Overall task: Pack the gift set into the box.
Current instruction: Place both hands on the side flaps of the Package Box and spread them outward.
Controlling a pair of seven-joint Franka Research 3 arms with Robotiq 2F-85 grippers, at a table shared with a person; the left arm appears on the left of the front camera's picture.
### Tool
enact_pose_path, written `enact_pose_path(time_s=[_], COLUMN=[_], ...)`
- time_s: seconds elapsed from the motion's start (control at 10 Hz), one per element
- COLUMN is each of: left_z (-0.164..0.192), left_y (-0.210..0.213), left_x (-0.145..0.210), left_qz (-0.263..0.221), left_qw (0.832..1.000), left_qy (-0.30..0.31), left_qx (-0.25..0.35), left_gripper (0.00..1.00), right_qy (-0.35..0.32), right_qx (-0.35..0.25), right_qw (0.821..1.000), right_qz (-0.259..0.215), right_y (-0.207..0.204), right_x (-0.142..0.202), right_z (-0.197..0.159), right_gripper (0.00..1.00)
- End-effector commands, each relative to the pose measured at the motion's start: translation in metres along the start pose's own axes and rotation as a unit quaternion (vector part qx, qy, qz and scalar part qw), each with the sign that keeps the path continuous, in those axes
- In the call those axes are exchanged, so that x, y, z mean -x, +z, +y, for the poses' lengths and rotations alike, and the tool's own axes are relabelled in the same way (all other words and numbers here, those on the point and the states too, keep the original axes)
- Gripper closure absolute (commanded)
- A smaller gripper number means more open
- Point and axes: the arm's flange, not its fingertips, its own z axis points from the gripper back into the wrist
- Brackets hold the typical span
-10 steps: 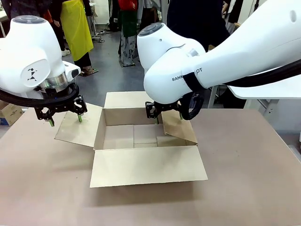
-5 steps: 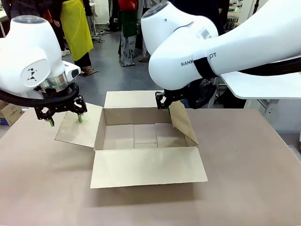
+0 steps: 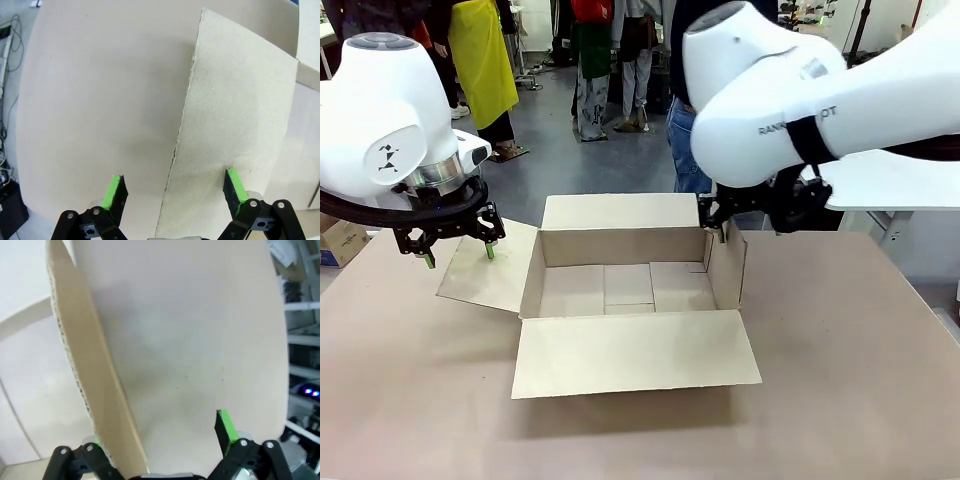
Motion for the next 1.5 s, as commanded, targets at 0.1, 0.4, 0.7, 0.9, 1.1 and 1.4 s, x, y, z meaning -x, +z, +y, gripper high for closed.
enact_pose_path(time_s=[0.1,0.4,0.7,0.9,1.1,1.4], left_z=[0.000,0.000,0.000,0.000,0.000,0.000], left_y=[0.002,0.002,0.002,0.002,0.002,0.002], left_x=[0.001,0.001,0.001,0.001,0.001,0.001], left_qz=[-0.006,-0.006,-0.006,-0.006,-0.006,-0.006], left_qw=[1.000,1.000,1.000,1.000,1.000,1.000], left_qy=[0.005,0.005,0.005,0.005,0.005,0.005], left_qx=[-0.009,-0.009,-0.009,-0.009,-0.009,-0.009], left_gripper=[0.00,0.00,0.00,0.00,0.00,0.00], right_qy=[-0.049,-0.052,-0.025,-0.051,-0.051,-0.046], right_qx=[-0.076,-0.149,-0.183,-0.173,-0.173,-0.181], right_qw=[0.996,0.985,0.981,0.983,0.983,0.982], right_qz=[0.021,0.064,0.055,0.037,0.037,0.035], right_y=[-0.022,-0.056,-0.053,-0.033,-0.033,-0.030], right_x=[0.018,0.027,0.029,0.013,0.013,0.010], right_z=[-0.053,-0.067,-0.067,-0.072,-0.072,-0.075], right_gripper=[0.00,0.00,0.00,0.00,0.00,0.00])
